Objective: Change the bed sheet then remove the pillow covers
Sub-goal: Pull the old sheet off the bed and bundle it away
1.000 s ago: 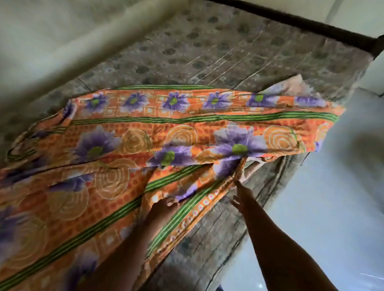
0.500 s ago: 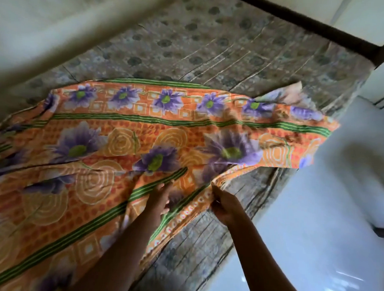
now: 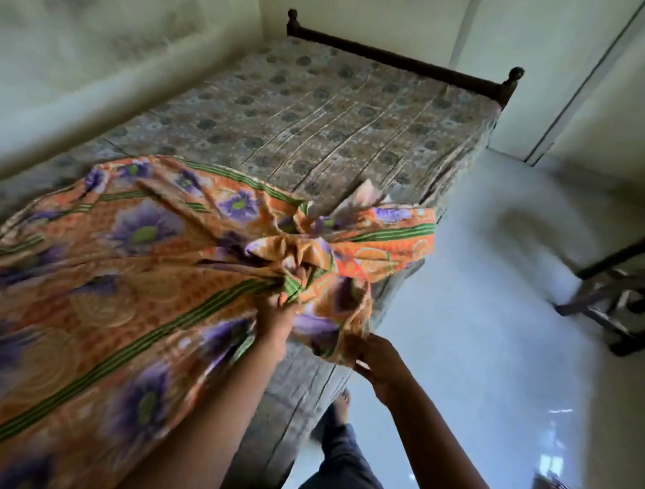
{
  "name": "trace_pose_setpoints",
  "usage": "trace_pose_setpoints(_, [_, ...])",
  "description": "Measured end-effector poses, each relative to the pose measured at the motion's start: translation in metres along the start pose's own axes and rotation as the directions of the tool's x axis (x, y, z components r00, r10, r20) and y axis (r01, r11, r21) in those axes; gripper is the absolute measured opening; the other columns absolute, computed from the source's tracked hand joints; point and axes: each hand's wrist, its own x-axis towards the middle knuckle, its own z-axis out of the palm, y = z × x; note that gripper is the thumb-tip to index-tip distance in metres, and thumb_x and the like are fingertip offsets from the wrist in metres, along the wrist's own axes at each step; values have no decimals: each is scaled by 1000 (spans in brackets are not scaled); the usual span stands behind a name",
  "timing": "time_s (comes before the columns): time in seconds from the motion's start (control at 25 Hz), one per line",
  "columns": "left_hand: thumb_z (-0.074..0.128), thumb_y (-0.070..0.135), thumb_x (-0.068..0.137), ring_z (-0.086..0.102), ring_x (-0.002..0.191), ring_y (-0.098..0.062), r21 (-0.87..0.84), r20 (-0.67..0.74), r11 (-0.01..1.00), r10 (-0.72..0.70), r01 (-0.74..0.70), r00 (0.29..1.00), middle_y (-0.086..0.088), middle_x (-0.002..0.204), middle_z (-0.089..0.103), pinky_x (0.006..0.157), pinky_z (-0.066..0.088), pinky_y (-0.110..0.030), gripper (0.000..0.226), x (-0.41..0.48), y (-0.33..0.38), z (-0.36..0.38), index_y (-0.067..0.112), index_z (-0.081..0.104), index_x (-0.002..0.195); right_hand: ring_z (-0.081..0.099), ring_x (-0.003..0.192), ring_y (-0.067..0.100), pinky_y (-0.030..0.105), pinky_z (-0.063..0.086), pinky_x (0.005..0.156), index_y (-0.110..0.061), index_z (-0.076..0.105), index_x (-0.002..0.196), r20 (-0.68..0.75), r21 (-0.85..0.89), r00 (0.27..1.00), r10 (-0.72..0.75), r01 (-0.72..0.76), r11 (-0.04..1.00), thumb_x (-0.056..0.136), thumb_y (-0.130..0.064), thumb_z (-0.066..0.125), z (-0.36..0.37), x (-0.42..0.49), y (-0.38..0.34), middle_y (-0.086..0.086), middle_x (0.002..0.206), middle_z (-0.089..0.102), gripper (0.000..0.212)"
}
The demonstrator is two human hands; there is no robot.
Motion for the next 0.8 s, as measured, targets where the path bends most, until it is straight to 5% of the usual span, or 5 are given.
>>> trace_pose_setpoints(0.16, [70, 0, 76, 51, 71, 8, 149, 274, 910, 337, -386, 901, -1, 76, 62, 60, 36, -2, 8, -123, -34, -18, 4, 66, 81, 56, 76, 20, 40, 49, 74, -22, 62, 95, 102, 64, 981, 163, -170, 983, 85, -49, 58, -4, -57, 34, 2, 81, 58, 30])
trace_pose_setpoints(0.32, [58, 10, 79, 44, 64, 0, 207, 497, 759, 463, -618, 734, 2, 58, 52, 60, 31, -16, 28, -193, -81, -41, 23, 43, 59, 57, 63, 16, 26, 50, 55, -6, 64, 93, 96, -45, 990, 98, -94, 995, 90, -12, 58, 12, -90, 79, 9, 79, 59, 9])
trace_pose_setpoints(0.52, [59, 44, 84, 64, 99, -16, 13, 25, 999, -37, 37, 999, -2, 103, 71, 87, 51, -32, 36, -212, -132, -93, 15, 69, 103, 57, 76, 22, 34, 50, 73, 2, 67, 90, -25, -69, 999, -29, 28, 997, 84, -1, 63, 6, -116, 136, 13, 83, 62, 8])
trace_pose_setpoints(0.64, [63, 46, 83, 57, 108, -32, -303, -49, 845, -475, 440, 879, -12, 120, 58, 93, 48, -51, 53, -189, -155, -108, 14, 50, 123, 63, 74, 22, 33, 54, 74, 2, 67, 95, 77, -22, 997, -20, 22, 1000, 86, -1, 60, -5, -142, 151, 12, 82, 67, 11])
trace_pose_setpoints(0.8, [79, 26, 67, 58, 107, -29, -571, -177, 734, -548, 368, 818, -13, 125, 57, 90, 49, -50, 67, -169, -174, -113, 15, 49, 126, 63, 83, 27, 40, 51, 81, 0, 69, 92, 179, -92, 984, 2, 15, 996, 86, -5, 62, -26, -179, 181, 17, 88, 67, 10])
